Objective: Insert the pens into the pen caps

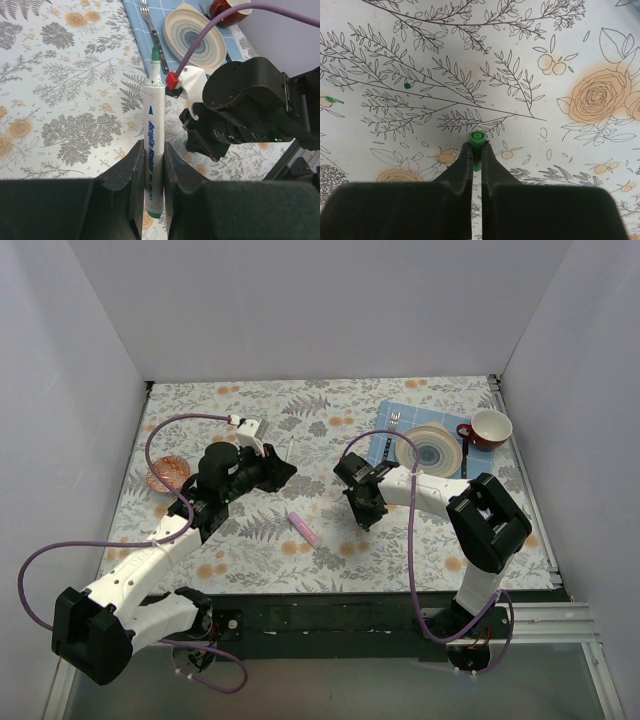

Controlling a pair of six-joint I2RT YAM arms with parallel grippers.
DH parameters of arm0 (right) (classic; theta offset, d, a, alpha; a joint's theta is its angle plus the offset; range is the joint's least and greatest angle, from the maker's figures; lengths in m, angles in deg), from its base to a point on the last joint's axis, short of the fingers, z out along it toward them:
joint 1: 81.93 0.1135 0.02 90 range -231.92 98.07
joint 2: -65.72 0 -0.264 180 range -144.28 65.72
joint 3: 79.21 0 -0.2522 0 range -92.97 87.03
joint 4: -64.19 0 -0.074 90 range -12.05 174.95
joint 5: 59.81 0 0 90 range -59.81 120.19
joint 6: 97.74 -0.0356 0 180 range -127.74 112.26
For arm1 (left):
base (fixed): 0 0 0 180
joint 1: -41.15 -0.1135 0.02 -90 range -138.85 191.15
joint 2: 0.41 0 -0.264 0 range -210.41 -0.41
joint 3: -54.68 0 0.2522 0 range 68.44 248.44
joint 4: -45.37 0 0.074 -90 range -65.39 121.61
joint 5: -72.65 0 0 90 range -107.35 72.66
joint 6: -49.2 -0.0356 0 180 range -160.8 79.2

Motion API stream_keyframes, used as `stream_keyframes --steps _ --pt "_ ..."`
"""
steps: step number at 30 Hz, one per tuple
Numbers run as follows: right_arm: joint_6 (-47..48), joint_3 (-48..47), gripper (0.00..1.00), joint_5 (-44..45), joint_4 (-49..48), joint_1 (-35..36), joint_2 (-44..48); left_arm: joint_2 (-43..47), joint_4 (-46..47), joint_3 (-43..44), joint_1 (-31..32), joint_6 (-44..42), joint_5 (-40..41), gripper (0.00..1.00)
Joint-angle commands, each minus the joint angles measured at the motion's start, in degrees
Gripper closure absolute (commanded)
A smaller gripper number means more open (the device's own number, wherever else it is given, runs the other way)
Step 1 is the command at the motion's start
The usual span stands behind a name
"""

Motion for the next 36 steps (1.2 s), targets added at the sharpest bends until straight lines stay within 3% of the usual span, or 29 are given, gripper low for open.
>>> stream_keyframes --steps 1,7,13,19,23,36 --pt "1.1 2.0 0.99 -1.5 -1.6 0.3 -1.9 0.7 -0.9 0.5 1.3 0.6 -1.6 1.00" --pt "1.2 -1.1 0.99 0.2 -0.4 0.3 2.9 3.9 2.0 -7.5 1.5 11.9 -9.7 1.00" --pt "-0.2 -3.1 0.99 -1.0 -0.1 0.2 8.5 7.6 13.7 -16.9 3.2 18.3 -14.3 1.00" --pt "-2.7 -7.8 0.99 -1.4 -1.3 0.2 13.9 3.4 27.6 -22.7 9.6 22.7 -15.3 1.00" --pt "-4.2 -7.6 0.99 -2.3 -6.9 0.2 18.3 0.0 35.7 -24.0 12.0 25.8 -17.5 1.00" --pt "-8.9 -3.3 0.99 -6.5 -15.1 0.2 27.6 -7.3 39.5 -21.8 13.2 26.7 -17.4 1.00"
